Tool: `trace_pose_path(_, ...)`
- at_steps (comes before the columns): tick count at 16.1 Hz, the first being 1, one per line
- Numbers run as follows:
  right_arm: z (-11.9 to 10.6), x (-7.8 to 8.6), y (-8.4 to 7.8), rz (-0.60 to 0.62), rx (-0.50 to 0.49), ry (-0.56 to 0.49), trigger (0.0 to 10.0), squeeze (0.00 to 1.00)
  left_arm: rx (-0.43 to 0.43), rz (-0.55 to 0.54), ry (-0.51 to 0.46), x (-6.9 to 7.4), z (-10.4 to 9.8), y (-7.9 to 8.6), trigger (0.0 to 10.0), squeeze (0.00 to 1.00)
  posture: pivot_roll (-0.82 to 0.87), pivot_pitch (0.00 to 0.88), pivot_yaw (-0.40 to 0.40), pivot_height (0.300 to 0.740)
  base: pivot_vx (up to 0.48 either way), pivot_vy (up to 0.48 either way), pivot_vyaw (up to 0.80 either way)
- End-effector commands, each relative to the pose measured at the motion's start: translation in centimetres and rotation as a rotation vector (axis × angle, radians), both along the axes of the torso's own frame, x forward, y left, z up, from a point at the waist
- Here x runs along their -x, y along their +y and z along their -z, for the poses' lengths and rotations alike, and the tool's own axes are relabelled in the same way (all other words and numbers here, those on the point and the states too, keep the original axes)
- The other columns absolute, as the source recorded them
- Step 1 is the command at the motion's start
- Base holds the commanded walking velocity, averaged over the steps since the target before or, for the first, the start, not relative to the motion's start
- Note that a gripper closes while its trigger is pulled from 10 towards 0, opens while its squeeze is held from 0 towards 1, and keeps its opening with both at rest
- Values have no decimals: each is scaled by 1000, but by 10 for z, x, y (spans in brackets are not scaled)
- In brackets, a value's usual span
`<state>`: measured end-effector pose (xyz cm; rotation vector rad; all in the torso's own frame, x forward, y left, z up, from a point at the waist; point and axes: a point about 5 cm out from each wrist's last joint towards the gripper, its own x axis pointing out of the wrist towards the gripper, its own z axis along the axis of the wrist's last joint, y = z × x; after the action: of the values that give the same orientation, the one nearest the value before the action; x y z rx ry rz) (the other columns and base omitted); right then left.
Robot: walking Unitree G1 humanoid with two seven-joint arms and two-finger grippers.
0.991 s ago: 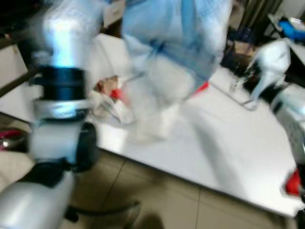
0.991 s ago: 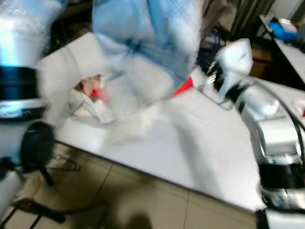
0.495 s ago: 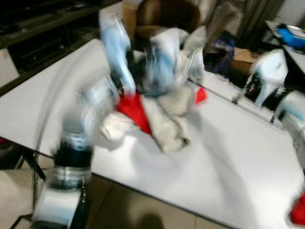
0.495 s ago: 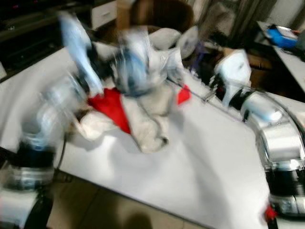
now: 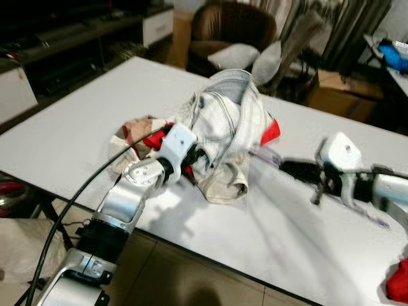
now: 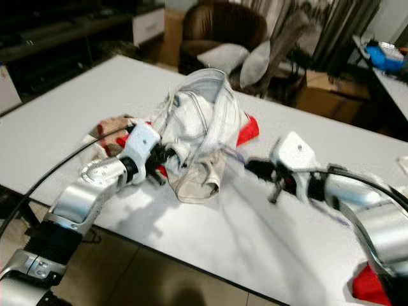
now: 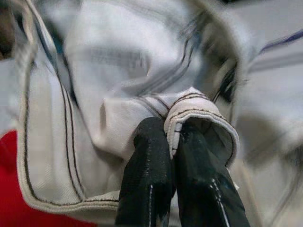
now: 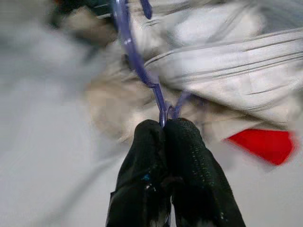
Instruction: Hang hanger
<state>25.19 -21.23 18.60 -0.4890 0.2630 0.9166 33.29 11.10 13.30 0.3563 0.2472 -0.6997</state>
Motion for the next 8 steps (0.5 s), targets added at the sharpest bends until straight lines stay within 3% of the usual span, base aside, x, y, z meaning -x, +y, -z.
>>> trace_pose_path(1,-1,7,2,-54,-1,45,10000,0,-49,1,38,-1,7,2,10000,682,27,0,-113,740,0,0,0)
trace_pose_path(2,-1,18,-3,-89,-6,108,10000,0,-67,-12,46,-6,7,11,10000,1000,22,0,-111,740,0,0,0)
trace_pose_path(6,-25,31,-17,-139,-55,168,10000,0,-50,-134,-32,-23,-11,33,10000,1000,23,0,-111,740,0,0,0)
trace_pose_path(8,-38,32,-23,-151,-90,146,10000,0,-38,-166,-62,-28,-20,41,10000,1000,20,0,-112,740,0,0,0)
